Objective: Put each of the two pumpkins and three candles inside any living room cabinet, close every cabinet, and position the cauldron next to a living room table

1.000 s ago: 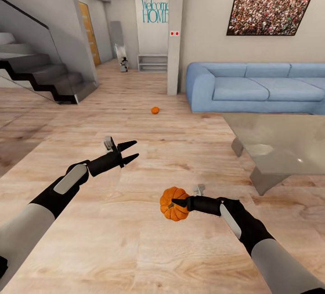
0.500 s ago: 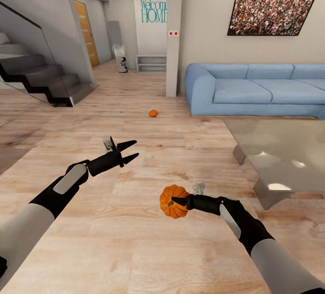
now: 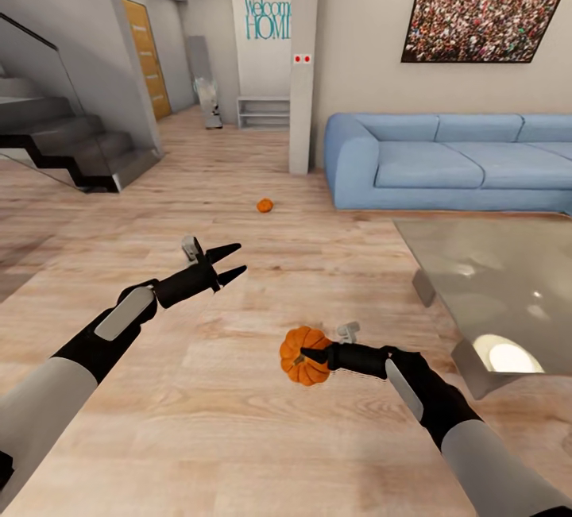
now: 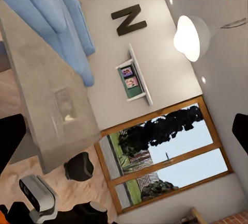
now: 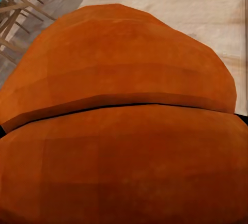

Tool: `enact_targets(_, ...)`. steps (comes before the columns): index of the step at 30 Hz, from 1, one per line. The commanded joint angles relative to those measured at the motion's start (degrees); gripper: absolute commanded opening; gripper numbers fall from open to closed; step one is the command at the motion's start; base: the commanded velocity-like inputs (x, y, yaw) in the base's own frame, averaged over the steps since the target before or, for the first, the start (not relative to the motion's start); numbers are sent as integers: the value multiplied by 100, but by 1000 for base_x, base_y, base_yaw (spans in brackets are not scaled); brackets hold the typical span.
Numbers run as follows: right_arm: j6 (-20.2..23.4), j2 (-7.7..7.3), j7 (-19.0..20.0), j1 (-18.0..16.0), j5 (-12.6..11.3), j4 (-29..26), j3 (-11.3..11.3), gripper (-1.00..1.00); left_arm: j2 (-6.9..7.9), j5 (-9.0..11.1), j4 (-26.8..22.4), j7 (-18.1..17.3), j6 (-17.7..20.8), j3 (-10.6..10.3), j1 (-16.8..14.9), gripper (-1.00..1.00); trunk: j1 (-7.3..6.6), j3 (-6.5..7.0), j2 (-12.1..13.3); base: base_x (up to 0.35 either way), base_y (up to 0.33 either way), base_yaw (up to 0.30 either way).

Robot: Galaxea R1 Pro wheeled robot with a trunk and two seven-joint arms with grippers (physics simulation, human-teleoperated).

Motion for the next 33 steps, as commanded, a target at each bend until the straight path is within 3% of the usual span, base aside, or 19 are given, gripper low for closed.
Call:
enact_targets(1,6,0,19,-1,-26,-17,-4,-100,-1,0,-19,-12,0,-2,0,100,0,0,0,326,-76,0)
enact_targets(33,20,-9,57,-1,-29,-65,-5,-100,35,0,26,-86,1,-31,0,100,0,0,0,328,-2,0)
